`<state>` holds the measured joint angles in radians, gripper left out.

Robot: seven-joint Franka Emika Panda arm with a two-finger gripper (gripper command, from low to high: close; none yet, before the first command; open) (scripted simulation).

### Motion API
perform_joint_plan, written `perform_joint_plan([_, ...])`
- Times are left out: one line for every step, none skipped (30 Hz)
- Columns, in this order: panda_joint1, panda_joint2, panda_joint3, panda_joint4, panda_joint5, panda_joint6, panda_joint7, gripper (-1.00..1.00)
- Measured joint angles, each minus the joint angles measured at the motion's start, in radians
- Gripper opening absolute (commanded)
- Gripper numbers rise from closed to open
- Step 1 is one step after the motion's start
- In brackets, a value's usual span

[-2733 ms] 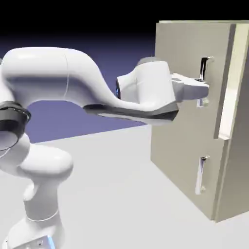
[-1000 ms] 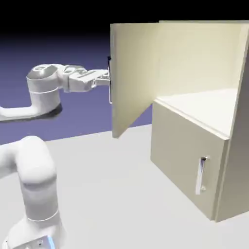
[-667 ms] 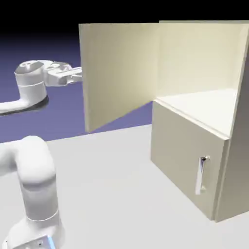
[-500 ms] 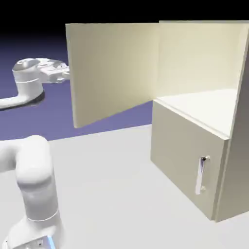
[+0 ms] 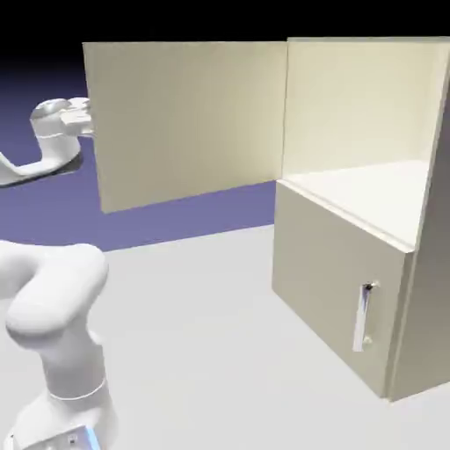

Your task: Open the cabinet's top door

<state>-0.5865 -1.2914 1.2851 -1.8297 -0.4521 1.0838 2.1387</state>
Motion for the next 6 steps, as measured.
perform_joint_plan([-0.028, -0.003, 0.009, 0.036, 0.003, -0.025, -0.008, -1.00])
perform_joint_plan([-0.056, -0.005, 0.018, 0.072, 0.006, -0.049, -0.017, -1.00])
perform_joint_plan([-0.083, -0.008, 0.026, 0.109, 0.008, -0.073, -0.025, -1.00])
perform_joint_plan([-0.111, -0.011, 0.034, 0.145, 0.010, -0.097, -0.034, -1.00])
perform_joint_plan([-0.138, -0.014, 0.041, 0.181, 0.011, -0.120, -0.044, -1.00])
perform_joint_plan([-0.165, -0.017, 0.048, 0.217, 0.011, -0.143, -0.054, -1.00])
